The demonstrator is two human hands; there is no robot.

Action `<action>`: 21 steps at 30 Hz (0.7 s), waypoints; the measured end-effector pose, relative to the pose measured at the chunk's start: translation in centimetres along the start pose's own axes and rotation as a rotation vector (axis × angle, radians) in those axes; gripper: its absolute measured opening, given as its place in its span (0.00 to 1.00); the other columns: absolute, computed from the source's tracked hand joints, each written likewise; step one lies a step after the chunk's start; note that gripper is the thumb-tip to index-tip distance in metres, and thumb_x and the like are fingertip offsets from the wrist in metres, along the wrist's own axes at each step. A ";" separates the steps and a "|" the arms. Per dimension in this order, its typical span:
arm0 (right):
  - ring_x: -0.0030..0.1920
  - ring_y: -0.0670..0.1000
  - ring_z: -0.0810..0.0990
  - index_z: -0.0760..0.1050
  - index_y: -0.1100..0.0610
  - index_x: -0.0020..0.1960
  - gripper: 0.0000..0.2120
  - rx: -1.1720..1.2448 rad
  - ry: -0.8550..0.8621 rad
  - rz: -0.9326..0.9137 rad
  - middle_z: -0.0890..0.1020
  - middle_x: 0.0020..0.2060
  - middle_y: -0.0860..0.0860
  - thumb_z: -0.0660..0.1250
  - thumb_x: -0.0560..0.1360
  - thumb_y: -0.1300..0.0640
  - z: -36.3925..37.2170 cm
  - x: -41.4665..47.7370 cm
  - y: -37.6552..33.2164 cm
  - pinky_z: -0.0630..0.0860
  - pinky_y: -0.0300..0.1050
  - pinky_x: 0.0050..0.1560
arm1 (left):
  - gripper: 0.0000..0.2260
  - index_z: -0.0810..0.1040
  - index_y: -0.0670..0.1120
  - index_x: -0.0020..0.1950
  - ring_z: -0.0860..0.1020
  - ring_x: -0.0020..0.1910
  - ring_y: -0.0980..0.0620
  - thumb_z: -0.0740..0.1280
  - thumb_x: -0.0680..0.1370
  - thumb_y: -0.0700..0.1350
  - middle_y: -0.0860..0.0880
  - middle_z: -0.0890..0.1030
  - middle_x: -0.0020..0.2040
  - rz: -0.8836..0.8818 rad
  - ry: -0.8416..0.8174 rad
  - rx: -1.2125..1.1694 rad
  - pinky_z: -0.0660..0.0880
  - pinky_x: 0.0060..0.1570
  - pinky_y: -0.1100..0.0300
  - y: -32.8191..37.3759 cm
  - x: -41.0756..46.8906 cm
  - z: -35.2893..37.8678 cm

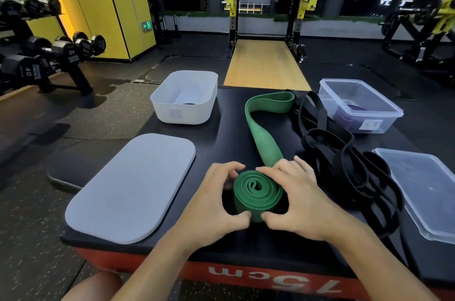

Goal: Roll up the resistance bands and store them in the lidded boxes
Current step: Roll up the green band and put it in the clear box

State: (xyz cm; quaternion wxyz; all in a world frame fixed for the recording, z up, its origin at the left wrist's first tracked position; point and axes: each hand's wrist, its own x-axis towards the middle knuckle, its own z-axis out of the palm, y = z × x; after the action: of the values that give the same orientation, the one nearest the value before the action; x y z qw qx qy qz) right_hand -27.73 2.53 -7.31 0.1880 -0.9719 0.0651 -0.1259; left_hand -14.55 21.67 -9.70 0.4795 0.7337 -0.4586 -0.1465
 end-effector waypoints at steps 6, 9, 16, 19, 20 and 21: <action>0.65 0.36 0.69 0.74 0.42 0.66 0.39 0.044 0.069 0.013 0.71 0.53 0.33 0.71 0.60 0.25 0.1 0.2 0.0 0.37 0.50 0.81 | 0.23 0.77 0.55 0.65 0.75 0.69 0.55 0.68 0.71 0.41 0.58 0.73 0.63 0.056 0.001 -0.093 0.73 0.70 0.59 -0.5 0.3 -0.2; 0.62 0.36 0.70 0.76 0.43 0.57 0.42 0.011 0.120 0.039 0.72 0.49 0.35 0.67 0.55 0.16 0.6 0.5 -0.2 0.43 0.51 0.81 | 0.16 0.78 0.56 0.63 0.77 0.67 0.53 0.71 0.75 0.53 0.57 0.75 0.62 0.045 0.032 -0.108 0.75 0.68 0.55 -0.5 0.5 0.0; 0.49 0.47 0.68 0.65 0.50 0.46 0.41 -0.102 0.247 0.078 0.65 0.44 0.42 0.64 0.56 0.14 2.8 0.6 -2.5 0.55 0.54 0.78 | 0.15 0.82 0.57 0.59 0.79 0.64 0.50 0.76 0.74 0.57 0.57 0.79 0.59 0.053 0.089 -0.074 0.77 0.63 0.49 -0.5 0.8 0.0; 0.55 0.43 0.66 0.66 0.47 0.54 0.43 -0.041 0.149 0.065 0.65 0.49 0.38 0.63 0.56 0.14 2.3 0.3 -1.8 0.49 0.51 0.80 | 0.15 0.84 0.57 0.59 0.80 0.64 0.49 0.77 0.73 0.56 0.57 0.81 0.60 0.046 0.121 -0.115 0.78 0.64 0.47 -0.6 0.7 0.0; 0.60 0.39 0.66 0.67 0.44 0.60 0.44 0.008 0.106 0.057 0.66 0.53 0.35 0.65 0.57 0.15 1.9 0.2 -1.3 0.48 0.50 0.81 | 0.15 0.85 0.57 0.59 0.80 0.64 0.49 0.77 0.73 0.56 0.56 0.81 0.59 0.043 0.124 -0.131 0.78 0.64 0.48 -0.6 0.7 0.0; 0.65 0.35 0.64 0.66 0.42 0.69 0.47 0.066 0.060 0.045 0.68 0.57 0.32 0.67 0.58 0.17 1.5 0.0 -0.7 0.46 0.51 0.82 | 0.15 0.85 0.57 0.59 0.80 0.64 0.50 0.78 0.73 0.55 0.56 0.82 0.59 0.039 0.123 -0.143 0.78 0.64 0.48 -0.6 0.7 -0.1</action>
State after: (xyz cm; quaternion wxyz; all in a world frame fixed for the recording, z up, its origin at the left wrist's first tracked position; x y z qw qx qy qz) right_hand -27.27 3.75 -8.39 0.2207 -0.9592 0.0884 -0.1529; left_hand -13.80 21.17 -10.00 0.5605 0.6963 -0.4307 -0.1240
